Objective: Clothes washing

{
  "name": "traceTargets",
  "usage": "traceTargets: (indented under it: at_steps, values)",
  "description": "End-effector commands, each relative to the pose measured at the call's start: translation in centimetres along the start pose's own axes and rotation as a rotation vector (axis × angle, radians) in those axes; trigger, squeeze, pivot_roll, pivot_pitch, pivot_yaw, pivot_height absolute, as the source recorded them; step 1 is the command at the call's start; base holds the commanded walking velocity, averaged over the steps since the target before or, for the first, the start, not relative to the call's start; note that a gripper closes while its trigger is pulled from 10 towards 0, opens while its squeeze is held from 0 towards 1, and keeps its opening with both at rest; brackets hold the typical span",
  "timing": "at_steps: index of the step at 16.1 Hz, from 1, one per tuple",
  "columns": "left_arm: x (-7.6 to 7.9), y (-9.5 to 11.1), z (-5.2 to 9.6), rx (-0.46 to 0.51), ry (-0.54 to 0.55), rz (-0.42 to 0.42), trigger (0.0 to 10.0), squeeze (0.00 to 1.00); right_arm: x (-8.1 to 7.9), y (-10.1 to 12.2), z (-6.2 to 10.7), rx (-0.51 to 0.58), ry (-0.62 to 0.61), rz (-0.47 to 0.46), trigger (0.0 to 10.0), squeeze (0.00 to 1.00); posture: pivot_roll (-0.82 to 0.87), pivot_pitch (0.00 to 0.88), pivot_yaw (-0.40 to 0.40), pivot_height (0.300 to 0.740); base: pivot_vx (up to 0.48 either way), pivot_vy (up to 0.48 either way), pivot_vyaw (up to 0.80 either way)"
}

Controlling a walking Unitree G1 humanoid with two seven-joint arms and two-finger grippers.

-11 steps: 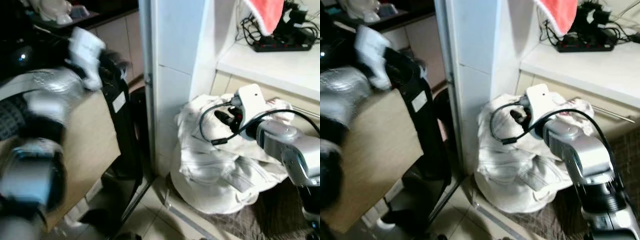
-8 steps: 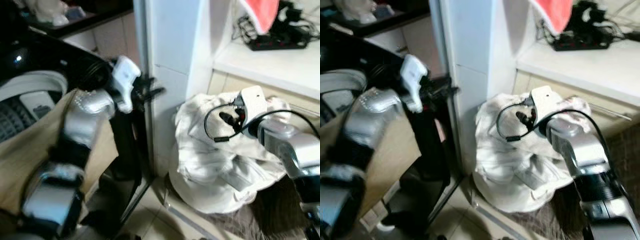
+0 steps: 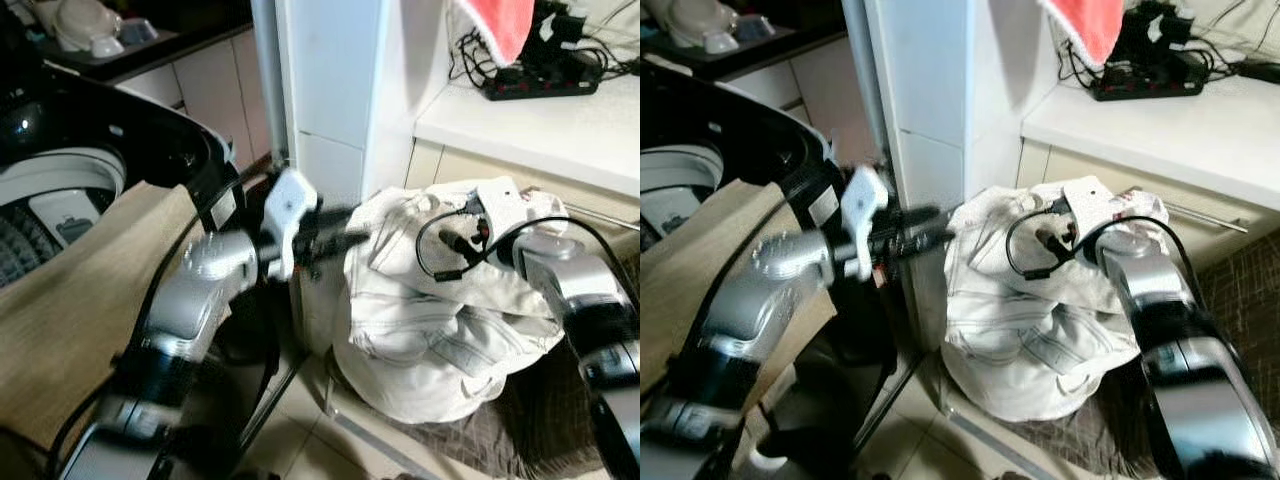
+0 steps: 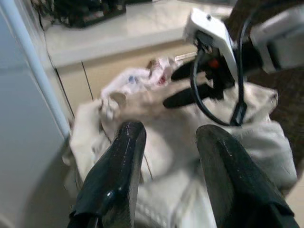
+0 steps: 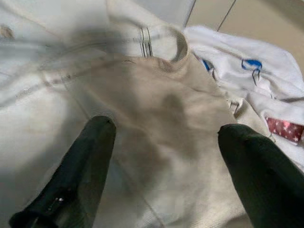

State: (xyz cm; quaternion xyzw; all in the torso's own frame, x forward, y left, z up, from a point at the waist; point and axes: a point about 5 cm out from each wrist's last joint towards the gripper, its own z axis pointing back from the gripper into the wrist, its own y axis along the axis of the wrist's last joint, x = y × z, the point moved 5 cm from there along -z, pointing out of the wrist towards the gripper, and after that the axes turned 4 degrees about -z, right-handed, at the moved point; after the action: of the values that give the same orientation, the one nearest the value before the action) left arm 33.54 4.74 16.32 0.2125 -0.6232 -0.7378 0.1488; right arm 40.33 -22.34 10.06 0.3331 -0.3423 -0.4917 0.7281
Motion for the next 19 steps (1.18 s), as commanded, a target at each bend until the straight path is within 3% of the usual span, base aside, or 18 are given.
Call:
traceTargets:
  at_steps: [1,2,3,6,7,8,13,19]
  values:
    - [0.5,0.3,0.3,-0.023,-0.028,-0.012,10.0,0.0,-0.1,-0.5,-0.3,-0.05,0.023,0.034,10.0,1.0,-0.14,0.0,0.061,0.74,0.0,0.0,0.0]
    - [0.7,0.2,0.4,-0.028,-0.037,-0.009,10.0,0.0,0.0,-0.8,-0.4,-0.065,0.028,0.037,10.0,1.0,-0.14,0.0,0.061,0.74,0.0,0.0,0.0]
    - [1.3,0.0,0.6,-0.048,-0.077,-0.004,10.0,0.0,0.1,-1.4,-0.4,-0.102,0.037,0.052,10.0,0.0,-0.14,0.0,0.061,0.74,0.0,0.0,0.0]
    - [2.8,-0.2,1.0,-0.078,-0.155,0.017,10.0,0.0,0.6,-2.4,-0.3,-0.161,0.067,0.047,10.0,0.0,-0.14,0.0,0.063,0.74,0.0,0.0,0.0]
    - [2.9,-0.2,1.0,-0.083,-0.16,0.018,10.0,0.0,1.0,-2.6,-0.2,-0.171,0.06,0.053,8.9,0.0,-0.14,0.0,0.064,0.74,0.0,0.0,0.0]
    - [3.1,-0.2,1.1,-0.09,-0.169,0.025,10.0,0.0,1.3,-2.7,-0.2,-0.178,0.059,0.048,0.0,0.0,-0.14,0.0,0.064,0.74,0.0,0.0,0.0]
    - [4.2,-0.2,1.5,-0.116,-0.238,0.048,10.0,0.0,1.4,-3.1,-0.1,-0.194,0.063,0.058,0.0,0.0,-0.13,0.0,0.066,0.74,0.0,0.0,0.0]
    - [4.3,-0.2,1.6,-0.127,-0.246,0.053,10.0,0.0,1.2,-3.4,-0.2,-0.194,0.082,0.057,0.0,0.0,-0.14,0.0,0.067,0.74,0.0,0.0,0.0]
